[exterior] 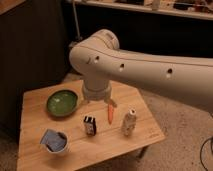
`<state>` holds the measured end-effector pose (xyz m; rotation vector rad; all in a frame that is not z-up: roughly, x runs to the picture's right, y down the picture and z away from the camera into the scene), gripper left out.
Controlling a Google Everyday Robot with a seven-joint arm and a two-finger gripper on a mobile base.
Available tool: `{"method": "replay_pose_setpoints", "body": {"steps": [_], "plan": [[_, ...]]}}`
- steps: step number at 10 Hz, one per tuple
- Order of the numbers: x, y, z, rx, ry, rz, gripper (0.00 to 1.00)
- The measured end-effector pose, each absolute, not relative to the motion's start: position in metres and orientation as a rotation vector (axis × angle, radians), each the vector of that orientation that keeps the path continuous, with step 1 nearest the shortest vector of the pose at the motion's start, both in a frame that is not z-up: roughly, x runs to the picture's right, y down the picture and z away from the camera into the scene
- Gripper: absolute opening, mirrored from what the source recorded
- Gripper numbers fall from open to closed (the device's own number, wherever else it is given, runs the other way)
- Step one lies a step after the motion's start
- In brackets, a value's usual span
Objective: Move the arm in a circular motion
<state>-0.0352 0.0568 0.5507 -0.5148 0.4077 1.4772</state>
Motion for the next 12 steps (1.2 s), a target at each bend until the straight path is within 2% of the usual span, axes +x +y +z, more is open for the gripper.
{"method": "replay_pose_setpoints", "body": {"steps": [9,12], "plan": [[-0.036,0.056,0.553,-0.523,0.411,1.469,0.80],[-0.046,0.043,0.602,-0.583,0.408,1.404,0.80]]}}
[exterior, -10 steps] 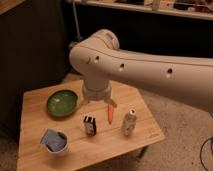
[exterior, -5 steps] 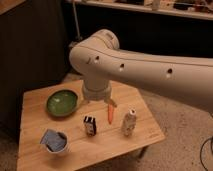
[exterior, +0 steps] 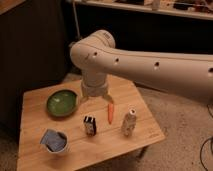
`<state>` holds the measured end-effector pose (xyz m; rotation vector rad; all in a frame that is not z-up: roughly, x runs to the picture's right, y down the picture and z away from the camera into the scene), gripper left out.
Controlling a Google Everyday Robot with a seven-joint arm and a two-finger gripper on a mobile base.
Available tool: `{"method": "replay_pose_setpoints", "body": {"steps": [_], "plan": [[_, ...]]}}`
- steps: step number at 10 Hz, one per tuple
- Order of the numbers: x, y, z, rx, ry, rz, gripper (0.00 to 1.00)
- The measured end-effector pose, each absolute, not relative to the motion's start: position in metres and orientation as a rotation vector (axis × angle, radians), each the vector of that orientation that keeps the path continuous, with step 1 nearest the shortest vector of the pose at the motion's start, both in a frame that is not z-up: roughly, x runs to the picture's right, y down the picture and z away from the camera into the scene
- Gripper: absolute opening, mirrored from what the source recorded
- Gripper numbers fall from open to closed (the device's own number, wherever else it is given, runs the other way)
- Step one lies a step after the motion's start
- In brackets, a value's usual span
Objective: Move the arm in a circular motion
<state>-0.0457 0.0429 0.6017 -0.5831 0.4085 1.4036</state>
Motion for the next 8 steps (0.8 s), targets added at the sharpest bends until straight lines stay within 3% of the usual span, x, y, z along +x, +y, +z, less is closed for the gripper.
{"method": "replay_pose_setpoints", "body": {"steps": [4,8], "plan": [[0.003,-0.001,0.650,-0.540,0.435,1.458,0.80],[0.108,-0.011,0.625,-0.352,0.564,1.592,0.80]]}}
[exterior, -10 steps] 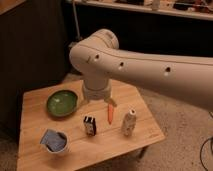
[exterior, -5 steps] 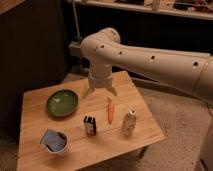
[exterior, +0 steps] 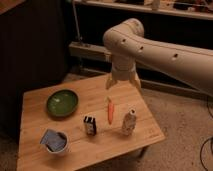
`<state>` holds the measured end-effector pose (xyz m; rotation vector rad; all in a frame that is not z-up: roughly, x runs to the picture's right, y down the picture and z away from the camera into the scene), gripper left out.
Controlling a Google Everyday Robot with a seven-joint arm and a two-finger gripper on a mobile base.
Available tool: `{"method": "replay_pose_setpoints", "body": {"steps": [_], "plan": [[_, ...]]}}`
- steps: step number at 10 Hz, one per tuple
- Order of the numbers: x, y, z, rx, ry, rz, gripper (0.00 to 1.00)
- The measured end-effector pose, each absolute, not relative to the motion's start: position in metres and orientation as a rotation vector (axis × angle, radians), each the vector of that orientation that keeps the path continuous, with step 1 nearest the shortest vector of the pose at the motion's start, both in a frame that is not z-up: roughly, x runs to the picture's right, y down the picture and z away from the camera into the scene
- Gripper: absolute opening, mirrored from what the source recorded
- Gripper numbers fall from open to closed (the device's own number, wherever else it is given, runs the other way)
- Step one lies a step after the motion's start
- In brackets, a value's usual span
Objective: Move the arm in a circular motion
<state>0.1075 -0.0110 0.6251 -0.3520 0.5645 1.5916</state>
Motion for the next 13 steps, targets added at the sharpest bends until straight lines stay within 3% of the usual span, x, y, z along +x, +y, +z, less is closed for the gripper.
{"method": "replay_pose_setpoints", "body": {"steps": [4,7,10,13], "plan": [[0.191,0.021,0.573,-0.239,0.673,1.718,0.80],[0.217,0.052,0.539,-0.256,0.657,1.780,0.80],[0.202,0.074,0.521,-0.323,0.636,1.773,0.80],[0.133,0.092,0.504,-0.438,0.610,1.735,0.80]]}}
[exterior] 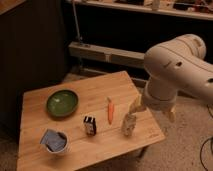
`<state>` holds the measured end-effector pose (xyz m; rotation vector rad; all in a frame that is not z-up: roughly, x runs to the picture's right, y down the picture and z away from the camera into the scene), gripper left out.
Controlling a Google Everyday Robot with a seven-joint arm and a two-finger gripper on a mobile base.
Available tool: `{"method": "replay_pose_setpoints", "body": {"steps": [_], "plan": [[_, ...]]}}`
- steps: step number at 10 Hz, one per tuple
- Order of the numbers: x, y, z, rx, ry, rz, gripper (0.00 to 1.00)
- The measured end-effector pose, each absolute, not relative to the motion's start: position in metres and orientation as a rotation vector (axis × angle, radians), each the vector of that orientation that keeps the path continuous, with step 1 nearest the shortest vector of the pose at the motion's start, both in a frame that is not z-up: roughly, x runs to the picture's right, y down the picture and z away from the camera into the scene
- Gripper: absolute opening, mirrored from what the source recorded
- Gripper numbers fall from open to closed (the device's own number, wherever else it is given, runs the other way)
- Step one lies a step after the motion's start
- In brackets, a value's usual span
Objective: Move the arm in a circular motion
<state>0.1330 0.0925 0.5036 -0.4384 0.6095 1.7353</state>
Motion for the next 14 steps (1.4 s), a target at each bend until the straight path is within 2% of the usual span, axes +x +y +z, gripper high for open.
{"method": "replay_pose_setpoints", "body": {"steps": [3,7,10,14], "plan": [[0.054,0.100,0.501,-0.558,0.572,1.664,0.80],[-0.052,0.089,0.521,-0.673,0.502,1.525,0.80],[-0.106,0.059,0.558,-0.655,0.478,1.424,0.80],[-0.084,-0.004,0.628,-0.546,0.512,1.389,0.80]]}}
